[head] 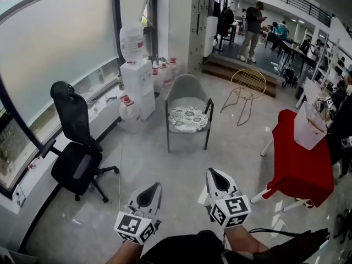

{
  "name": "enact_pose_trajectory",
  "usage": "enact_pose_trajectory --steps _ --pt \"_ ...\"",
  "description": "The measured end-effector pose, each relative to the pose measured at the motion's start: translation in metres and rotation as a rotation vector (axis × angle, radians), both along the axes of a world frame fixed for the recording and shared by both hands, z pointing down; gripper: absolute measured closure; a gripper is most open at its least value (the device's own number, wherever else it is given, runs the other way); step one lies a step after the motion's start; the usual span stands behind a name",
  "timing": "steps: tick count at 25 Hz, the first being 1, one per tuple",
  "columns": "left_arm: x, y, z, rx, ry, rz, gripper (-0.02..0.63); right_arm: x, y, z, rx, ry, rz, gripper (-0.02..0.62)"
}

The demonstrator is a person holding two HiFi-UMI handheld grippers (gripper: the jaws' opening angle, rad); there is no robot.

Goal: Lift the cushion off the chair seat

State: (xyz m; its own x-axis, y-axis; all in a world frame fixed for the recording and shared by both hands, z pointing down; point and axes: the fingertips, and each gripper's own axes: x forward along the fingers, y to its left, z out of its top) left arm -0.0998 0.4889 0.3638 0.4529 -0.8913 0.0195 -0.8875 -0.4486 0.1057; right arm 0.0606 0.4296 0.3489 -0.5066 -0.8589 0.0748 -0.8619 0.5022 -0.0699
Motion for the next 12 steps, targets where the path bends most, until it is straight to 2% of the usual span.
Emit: enact_pose_trajectory --steps 7,12 --pt "-0.025 -0.003 0.002 0.000 0.028 0.009 0.598 -0.021 0.006 0.006 -0.019 0.030 0.004 0.589" --pt "-0.032 -0.016 0.004 0.000 0.042 0.012 0.598 -0.032 -0.009 0.008 -0.022 0.040 -0.006 0.589"
